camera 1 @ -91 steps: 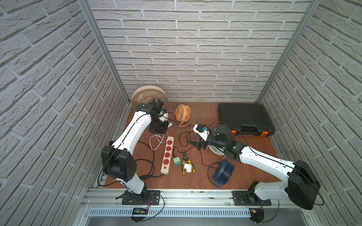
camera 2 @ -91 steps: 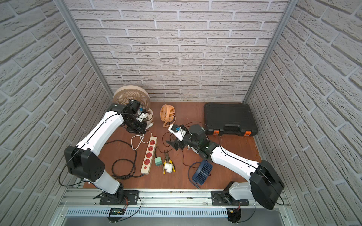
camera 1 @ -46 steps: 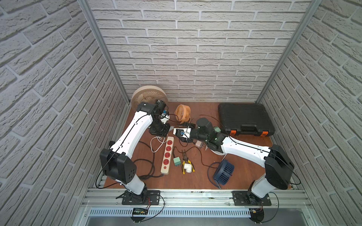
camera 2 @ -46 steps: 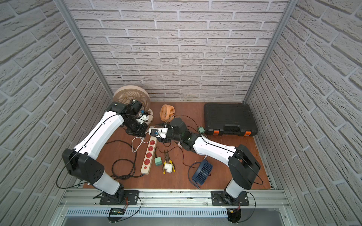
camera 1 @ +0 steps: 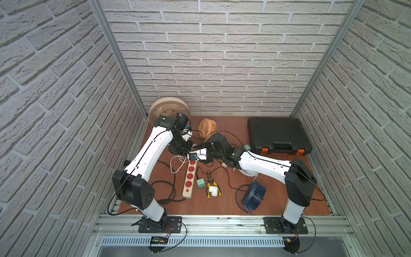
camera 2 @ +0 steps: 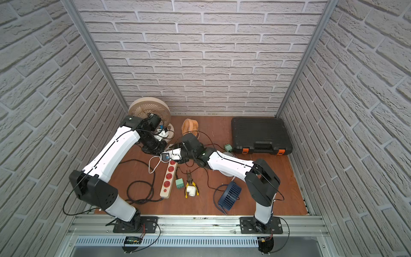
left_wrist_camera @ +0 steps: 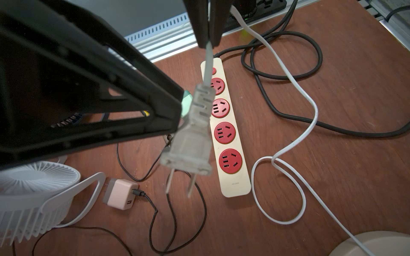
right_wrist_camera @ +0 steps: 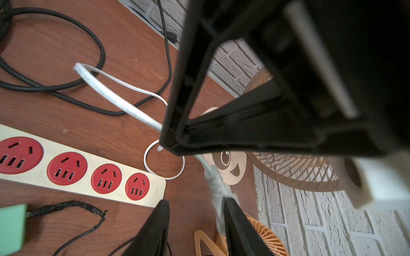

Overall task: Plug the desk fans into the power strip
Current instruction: Pick up the plug from the center of the board.

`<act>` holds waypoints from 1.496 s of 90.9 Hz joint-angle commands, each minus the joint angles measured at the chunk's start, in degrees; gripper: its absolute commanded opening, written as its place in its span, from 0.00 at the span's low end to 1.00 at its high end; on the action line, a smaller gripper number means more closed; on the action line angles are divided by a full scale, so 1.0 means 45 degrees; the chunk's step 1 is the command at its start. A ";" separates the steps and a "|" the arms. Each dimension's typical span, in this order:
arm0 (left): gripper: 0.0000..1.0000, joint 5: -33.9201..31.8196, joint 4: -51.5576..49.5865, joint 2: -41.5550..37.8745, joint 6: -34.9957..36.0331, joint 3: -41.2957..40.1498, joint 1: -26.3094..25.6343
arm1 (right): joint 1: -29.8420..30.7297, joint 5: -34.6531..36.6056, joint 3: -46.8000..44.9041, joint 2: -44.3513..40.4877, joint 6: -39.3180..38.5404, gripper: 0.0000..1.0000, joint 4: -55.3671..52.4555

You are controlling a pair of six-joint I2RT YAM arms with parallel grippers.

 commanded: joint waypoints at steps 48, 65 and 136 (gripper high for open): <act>0.00 -0.0042 -0.0197 -0.0170 0.0118 0.0107 -0.0139 | 0.0206 0.1747 -0.0524 -0.0131 -0.0523 0.55 0.2808; 0.00 -0.0152 -0.0189 -0.0155 0.0103 0.0022 -0.0141 | 0.0192 0.1585 -0.0958 -0.0566 -0.0264 0.56 0.3391; 0.00 -0.0452 -0.0853 -0.0213 0.0172 0.0028 -0.0333 | 0.0211 0.1177 0.0904 0.0849 -0.0532 0.55 0.2146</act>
